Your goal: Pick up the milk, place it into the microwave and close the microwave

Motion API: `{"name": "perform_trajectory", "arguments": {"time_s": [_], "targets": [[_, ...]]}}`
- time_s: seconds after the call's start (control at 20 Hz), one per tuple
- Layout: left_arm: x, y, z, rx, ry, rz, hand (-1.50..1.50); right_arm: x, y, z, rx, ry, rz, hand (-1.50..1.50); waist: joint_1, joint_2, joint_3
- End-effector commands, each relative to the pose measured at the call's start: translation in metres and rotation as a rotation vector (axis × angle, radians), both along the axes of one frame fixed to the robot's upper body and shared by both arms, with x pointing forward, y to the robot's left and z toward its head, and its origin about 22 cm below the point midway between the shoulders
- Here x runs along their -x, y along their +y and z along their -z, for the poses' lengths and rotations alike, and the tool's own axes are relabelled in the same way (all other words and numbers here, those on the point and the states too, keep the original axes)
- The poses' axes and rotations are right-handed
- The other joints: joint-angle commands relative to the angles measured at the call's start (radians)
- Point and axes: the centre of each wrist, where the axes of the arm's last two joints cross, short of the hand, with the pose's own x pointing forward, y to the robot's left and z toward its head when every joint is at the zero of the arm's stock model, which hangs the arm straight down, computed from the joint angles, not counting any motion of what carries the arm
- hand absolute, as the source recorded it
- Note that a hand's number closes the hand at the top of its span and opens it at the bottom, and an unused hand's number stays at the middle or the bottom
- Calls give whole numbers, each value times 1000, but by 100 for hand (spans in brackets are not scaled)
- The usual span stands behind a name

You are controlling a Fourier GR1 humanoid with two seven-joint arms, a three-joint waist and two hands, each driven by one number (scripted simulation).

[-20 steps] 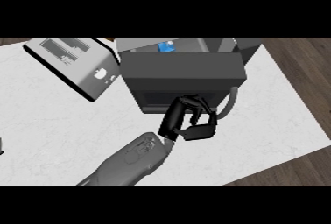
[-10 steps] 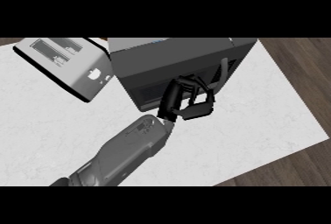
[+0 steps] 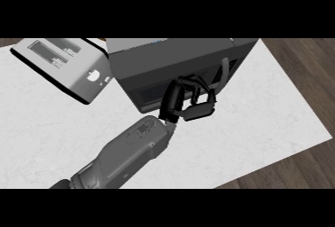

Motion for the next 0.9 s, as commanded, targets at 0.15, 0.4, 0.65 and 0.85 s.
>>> {"name": "perform_trajectory", "arguments": {"time_s": [0.15,0.4,0.65,0.85], "targets": [[-19,1,-14,21,-33,-28,150,-6,-10,-13,16,-10,13,-150,-12,12,1],[-20,1,-13,32,-39,-37,150,-10,-15,-22,29,-15,23,-150,-15,14,1],[-20,2,-10,51,-44,-50,150,-12,-26,-35,53,-35,41,-150,-26,14,2],[-21,0,-13,53,-61,-51,150,-16,-30,-42,49,-48,45,-150,-17,13,3]]}}
